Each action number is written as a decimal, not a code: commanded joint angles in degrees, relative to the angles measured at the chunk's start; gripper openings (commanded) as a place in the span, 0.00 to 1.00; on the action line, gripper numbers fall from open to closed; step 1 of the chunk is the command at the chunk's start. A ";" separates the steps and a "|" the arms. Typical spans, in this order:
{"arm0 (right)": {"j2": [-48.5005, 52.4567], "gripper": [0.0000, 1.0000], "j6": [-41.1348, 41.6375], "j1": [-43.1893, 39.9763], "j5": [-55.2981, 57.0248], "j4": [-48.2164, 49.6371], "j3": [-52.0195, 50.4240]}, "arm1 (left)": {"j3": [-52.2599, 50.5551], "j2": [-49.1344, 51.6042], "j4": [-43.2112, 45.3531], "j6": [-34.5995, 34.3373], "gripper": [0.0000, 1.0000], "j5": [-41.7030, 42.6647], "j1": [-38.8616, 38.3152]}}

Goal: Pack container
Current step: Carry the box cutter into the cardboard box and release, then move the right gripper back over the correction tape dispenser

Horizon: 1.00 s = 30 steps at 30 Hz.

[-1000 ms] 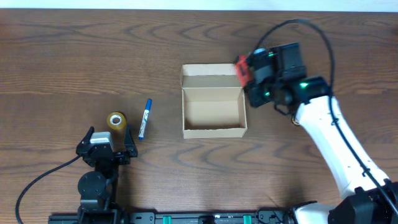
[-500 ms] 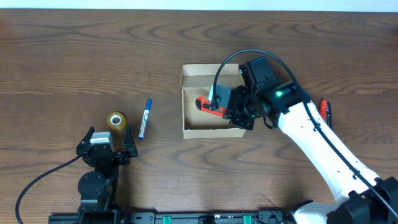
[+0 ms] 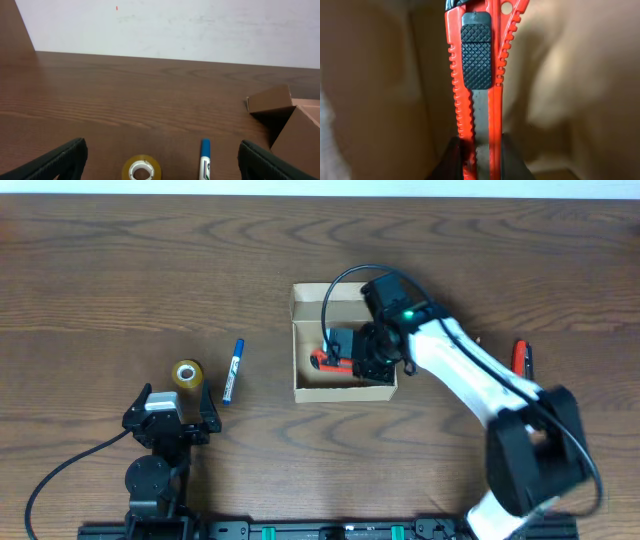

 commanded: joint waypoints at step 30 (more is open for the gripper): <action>-2.78 0.44 5.97 -1.57 0.52 -1.07 8.39 | -1.14 0.04 -2.14 -1.53 0.95 -1.42 -0.11</action>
